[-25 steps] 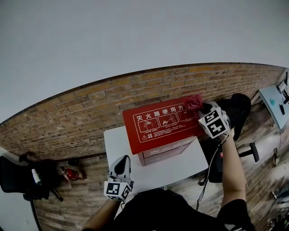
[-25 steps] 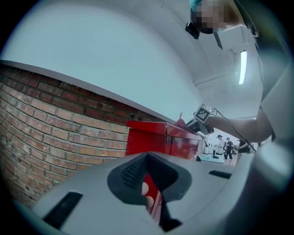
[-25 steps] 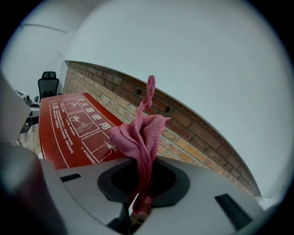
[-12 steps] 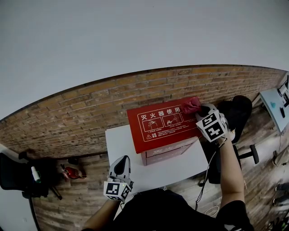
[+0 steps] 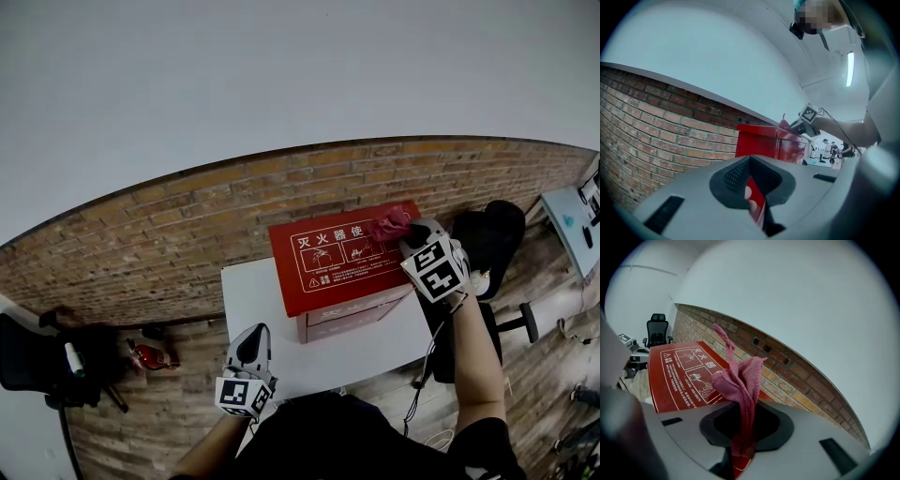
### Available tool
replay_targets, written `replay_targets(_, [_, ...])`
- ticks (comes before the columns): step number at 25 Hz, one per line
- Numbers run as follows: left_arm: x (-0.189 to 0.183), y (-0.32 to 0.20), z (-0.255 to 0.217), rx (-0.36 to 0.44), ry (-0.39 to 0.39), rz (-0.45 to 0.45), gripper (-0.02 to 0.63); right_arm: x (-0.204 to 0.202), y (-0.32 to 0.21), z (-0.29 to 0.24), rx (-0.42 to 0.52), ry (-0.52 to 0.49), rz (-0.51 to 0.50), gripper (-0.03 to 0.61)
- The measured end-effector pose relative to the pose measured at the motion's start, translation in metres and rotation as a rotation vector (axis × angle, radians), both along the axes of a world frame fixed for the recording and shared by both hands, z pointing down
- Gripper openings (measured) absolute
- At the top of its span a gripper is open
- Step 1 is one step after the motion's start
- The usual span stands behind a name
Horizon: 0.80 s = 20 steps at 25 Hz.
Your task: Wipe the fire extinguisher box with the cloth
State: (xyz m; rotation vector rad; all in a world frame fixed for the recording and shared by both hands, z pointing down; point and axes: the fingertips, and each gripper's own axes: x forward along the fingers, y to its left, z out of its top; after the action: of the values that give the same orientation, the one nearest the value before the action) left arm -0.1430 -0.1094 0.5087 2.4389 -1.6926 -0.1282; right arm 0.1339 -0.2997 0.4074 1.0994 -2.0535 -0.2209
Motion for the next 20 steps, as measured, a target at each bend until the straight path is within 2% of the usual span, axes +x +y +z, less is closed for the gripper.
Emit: replay_targets(20, [-0.012, 0.005, 0.001, 0.007, 0.004, -0.024, 0.034, -0.055, 0.023, 0.001, -0.003, 0.032, -0.104, 0.069])
